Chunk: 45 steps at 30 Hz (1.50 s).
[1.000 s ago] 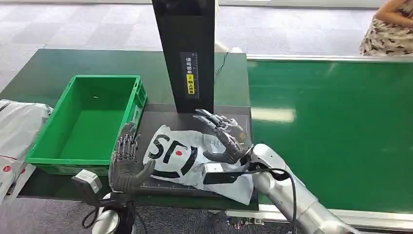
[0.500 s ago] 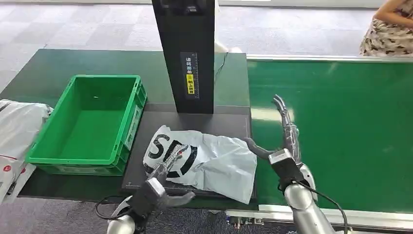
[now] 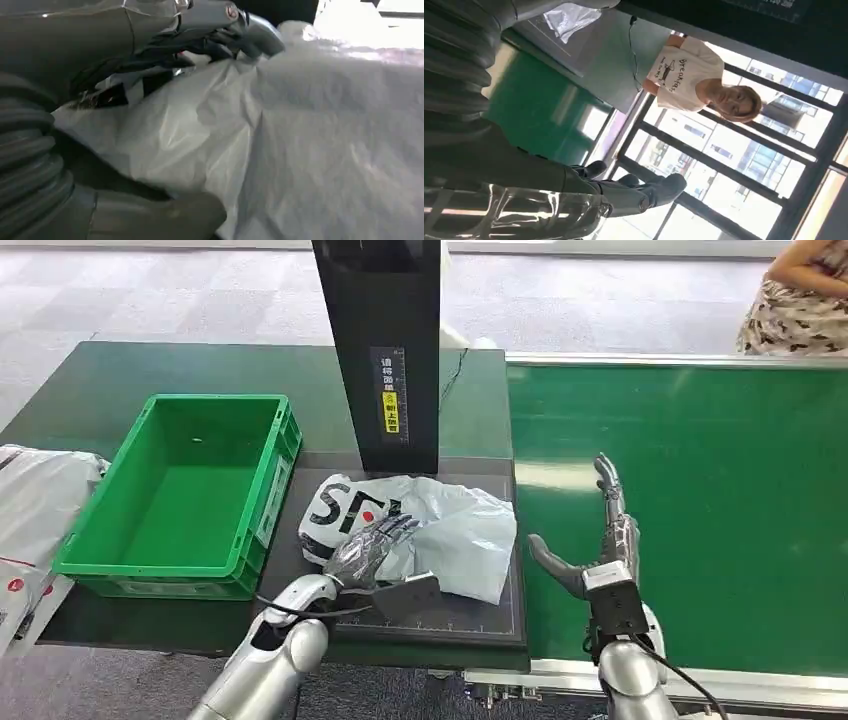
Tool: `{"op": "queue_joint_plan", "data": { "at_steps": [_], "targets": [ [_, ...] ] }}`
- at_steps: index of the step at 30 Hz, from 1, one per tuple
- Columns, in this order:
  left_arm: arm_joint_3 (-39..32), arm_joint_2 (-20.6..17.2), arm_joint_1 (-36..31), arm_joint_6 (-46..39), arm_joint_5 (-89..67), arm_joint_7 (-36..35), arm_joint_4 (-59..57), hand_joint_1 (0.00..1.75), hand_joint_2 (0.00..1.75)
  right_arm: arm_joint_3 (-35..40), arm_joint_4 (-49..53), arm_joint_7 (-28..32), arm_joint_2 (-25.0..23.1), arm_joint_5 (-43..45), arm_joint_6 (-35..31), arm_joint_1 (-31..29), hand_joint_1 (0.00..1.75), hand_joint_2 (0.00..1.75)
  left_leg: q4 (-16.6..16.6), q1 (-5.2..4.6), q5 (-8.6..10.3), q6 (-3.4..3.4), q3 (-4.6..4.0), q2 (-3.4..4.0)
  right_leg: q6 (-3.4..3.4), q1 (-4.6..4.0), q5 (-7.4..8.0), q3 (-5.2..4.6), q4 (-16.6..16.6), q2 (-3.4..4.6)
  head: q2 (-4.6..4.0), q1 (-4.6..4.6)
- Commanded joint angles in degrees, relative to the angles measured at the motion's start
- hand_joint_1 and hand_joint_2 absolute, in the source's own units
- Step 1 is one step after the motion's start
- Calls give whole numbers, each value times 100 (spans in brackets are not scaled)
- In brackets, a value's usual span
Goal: Moved the parcel from conveyor to table for the left to box.
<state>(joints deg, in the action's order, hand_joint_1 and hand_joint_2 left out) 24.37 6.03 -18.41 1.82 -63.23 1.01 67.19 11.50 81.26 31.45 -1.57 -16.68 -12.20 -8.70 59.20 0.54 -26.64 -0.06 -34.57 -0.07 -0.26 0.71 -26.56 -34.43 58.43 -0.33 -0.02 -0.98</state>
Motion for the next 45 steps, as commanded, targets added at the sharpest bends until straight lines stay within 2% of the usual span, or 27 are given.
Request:
{"op": "queue_joint_plan", "data": {
  "at_steps": [1,10,11,15,17,23,24,27,30,33,34,36,37,39,42,45],
  "targets": [
    [1,-44,-426,-168,-140,-96,-946,175,175,-401,-43,-80,-132,-26,41,69,0,175,-8,-1,0,-1,12,-2,-1,0,-1,12,-7,-2,0,0],
    [-173,-189,-215,-655,-113,265,-631,175,175,-528,52,-82,-122,6,37,180,0,175,-16,1,-1,-1,21,8,-3,-1,1,18,-13,10,0,0],
    [-185,-195,-207,-669,-101,283,-617,175,175,-537,64,-81,-118,8,36,191,0,175,-41,3,5,-2,47,13,-4,-4,8,43,-41,15,0,0],
    [-316,-182,-195,-956,100,540,-539,175,175,-633,173,-78,-124,38,26,287,0,175,-21,2,-1,-1,25,9,-3,-3,1,23,-19,11,0,0],
    [-386,-196,-179,-1287,243,767,-374,175,175,-659,228,-74,-101,53,24,342,0,175,-19,3,-2,-1,24,9,-3,-3,1,22,-18,11,0,2],
    [-512,-381,201,-2841,774,1717,1278,175,175,-802,586,-15,-40,138,-87,708,0,175,-7,4,-5,-1,8,3,-2,-4,-4,10,-7,4,0,0],
    [-503,-422,246,-2834,762,1706,1438,175,175,-810,614,-14,-38,140,-96,732,0,175,-9,6,-8,-2,14,4,-3,-7,-7,15,-11,5,0,0],
    [-645,-450,470,-3795,826,2062,2255,175,175,-848,702,3,-51,176,-143,824,0,175,-3,4,-5,-1,-5,7,-1,-4,-4,-5,-2,7,0,0],
    [-804,-478,561,-4182,651,2047,2566,175,175,-853,687,18,-58,190,-172,837,0,175,-11,5,-11,-2,14,17,-2,-5,-6,10,-10,18,0,0],
    [-1368,-296,701,-4182,217,2078,2833,175,175,-852,681,51,-88,201,-206,861,0,175,-9,4,-9,-3,7,18,-1,-4,-4,3,-8,19,0,0],
    [-1795,-144,717,-4182,-128,2067,2852,175,175,-836,689,68,-88,197,-213,868,0,175,-4,5,-8,-3,-2,15,-1,-5,-4,-5,-3,16,0,-2],
    [-2252,-81,649,-4182,-377,2072,2799,175,175,-810,691,82,-89,188,-217,850,0,175,-17,5,-9,-2,20,23,-2,-6,-2,15,-16,24,0,2],
    [-2473,-86,575,-4182,-725,1802,2620,175,175,-790,673,91,-89,174,-201,821,0,175,-7,3,-7,-3,6,16,-1,-3,-5,1,-4,16,0,0],
    [-2481,-437,268,-4105,-942,1045,1959,175,175,-782,598,80,-127,116,-194,738,0,175,-9,4,-6,-3,8,17,-2,-4,-3,3,-6,17,0,0],
    [-2652,-758,-198,-3671,-1310,26,1113,175,175,-790,530,44,-150,37,-183,655,0,175,-11,2,0,-6,10,12,-4,-2,-2,3,-3,12,0,0],
    [-2892,-989,-594,-3320,-1426,-461,349,175,175,-794,497,8,-157,21,-123,629,0,175,-21,5,8,-6,21,5,-6,-5,1,16,-11,5,0,0]
  ]
}}
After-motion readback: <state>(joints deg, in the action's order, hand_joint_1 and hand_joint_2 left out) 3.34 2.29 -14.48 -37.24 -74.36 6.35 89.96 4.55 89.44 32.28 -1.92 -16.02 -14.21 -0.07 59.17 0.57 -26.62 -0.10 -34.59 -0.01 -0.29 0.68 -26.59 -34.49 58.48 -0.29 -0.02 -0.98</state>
